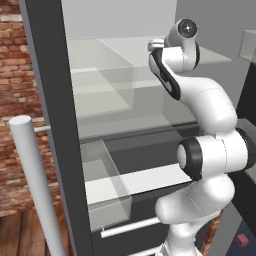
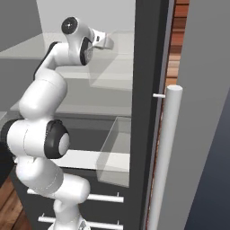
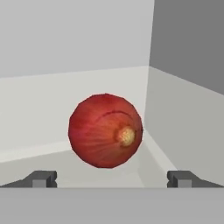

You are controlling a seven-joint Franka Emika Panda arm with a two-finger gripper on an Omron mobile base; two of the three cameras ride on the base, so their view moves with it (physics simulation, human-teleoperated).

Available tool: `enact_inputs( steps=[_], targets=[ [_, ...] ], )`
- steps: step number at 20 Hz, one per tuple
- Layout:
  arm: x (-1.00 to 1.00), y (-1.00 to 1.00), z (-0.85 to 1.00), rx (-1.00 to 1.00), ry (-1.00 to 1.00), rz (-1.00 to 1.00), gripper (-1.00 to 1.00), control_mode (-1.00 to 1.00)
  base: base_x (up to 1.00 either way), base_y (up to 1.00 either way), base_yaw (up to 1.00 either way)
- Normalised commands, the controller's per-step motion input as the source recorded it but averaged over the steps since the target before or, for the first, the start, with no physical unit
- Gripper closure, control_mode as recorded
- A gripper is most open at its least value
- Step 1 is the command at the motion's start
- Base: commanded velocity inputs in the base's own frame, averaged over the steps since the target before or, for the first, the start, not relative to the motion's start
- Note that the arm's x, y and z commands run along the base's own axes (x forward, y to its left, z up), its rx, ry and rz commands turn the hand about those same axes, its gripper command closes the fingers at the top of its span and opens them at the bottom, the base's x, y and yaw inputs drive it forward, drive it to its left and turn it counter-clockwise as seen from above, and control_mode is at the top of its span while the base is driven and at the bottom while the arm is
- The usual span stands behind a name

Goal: Place one onion and one chicken drumstick in each tupperware on the nearby counter, to pack two identical lunches.

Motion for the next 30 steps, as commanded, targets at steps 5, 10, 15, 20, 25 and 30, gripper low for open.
enact_inputs(
  steps=[5,10,15,20,25,30],
  targets=[
    [0.50,0.00,0.00,0.00,0.00,0.00,-1.00,-1.00,0.00,0.00,0.00],
    [0.52,0.00,0.00,0.00,0.00,0.00,-1.00,-1.00,0.00,0.00,0.00],
    [0.39,0.00,0.00,0.00,0.00,0.00,-1.00,-1.00,0.00,0.00,0.00],
    [0.02,-0.04,-0.30,0.00,0.02,-0.01,-1.00,-1.00,0.00,0.00,0.00],
    [0.00,0.00,-0.60,0.00,0.05,-0.02,-1.00,-1.00,0.00,0.00,0.00],
    [0.07,-0.01,-0.40,0.00,0.00,0.00,-1.00,-1.00,0.00,0.00,0.00]
  ],
)
